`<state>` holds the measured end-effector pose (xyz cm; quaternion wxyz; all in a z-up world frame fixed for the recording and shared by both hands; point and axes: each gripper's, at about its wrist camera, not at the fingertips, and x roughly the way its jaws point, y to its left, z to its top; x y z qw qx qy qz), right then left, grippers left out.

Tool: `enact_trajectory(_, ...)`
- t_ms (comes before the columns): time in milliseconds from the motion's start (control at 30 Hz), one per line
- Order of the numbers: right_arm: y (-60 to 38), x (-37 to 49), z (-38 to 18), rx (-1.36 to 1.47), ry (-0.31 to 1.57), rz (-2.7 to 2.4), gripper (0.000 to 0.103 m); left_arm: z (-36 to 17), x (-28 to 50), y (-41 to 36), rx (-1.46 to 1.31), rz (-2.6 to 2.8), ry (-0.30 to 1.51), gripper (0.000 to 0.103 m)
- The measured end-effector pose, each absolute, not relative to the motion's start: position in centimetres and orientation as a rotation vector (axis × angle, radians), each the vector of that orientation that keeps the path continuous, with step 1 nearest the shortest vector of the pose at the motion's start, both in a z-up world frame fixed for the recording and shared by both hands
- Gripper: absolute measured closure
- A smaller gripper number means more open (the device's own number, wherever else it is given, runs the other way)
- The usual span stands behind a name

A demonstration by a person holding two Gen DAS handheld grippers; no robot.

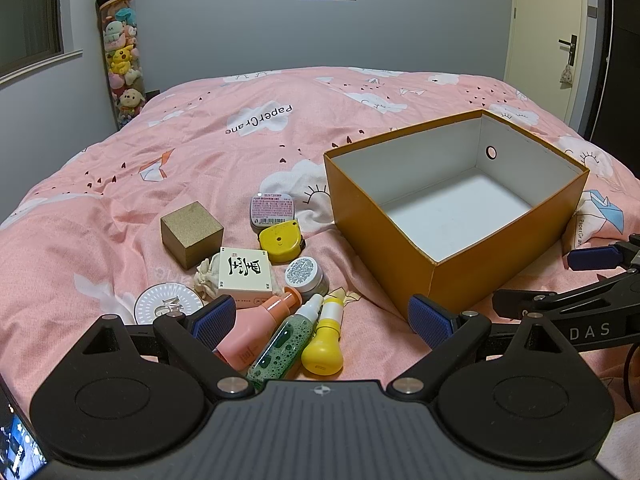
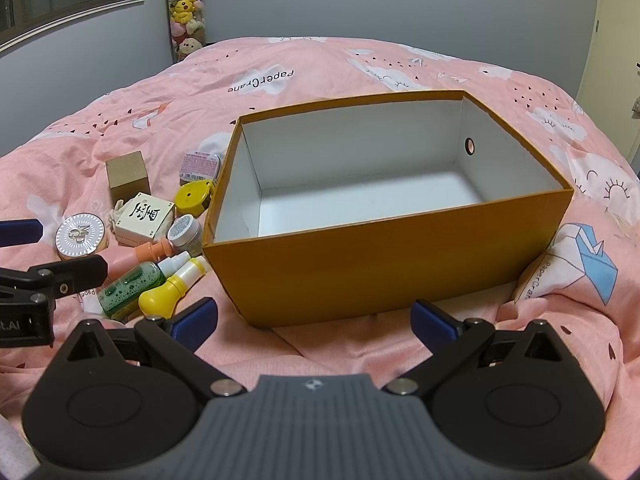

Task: Organize rigid objects

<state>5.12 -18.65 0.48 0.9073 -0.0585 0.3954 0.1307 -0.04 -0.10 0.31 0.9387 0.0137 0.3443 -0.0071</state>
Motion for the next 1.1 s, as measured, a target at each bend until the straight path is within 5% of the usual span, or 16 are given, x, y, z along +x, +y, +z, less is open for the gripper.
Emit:
enact_trajectory(833, -18.3, 5.3, 0.1, -0.134, 0.831, 0.31, 0.002, 0.0, 0.0, 0.9, -0.007, -0.03, 0.716, 0.0)
enact_trajectory(1100, -16.5, 5.7, 0.2, -0.198, 0.859, 0.439, 0.007, -0.7, 0.8, 2.5, -0.075, -0.098, 0.812, 0.022)
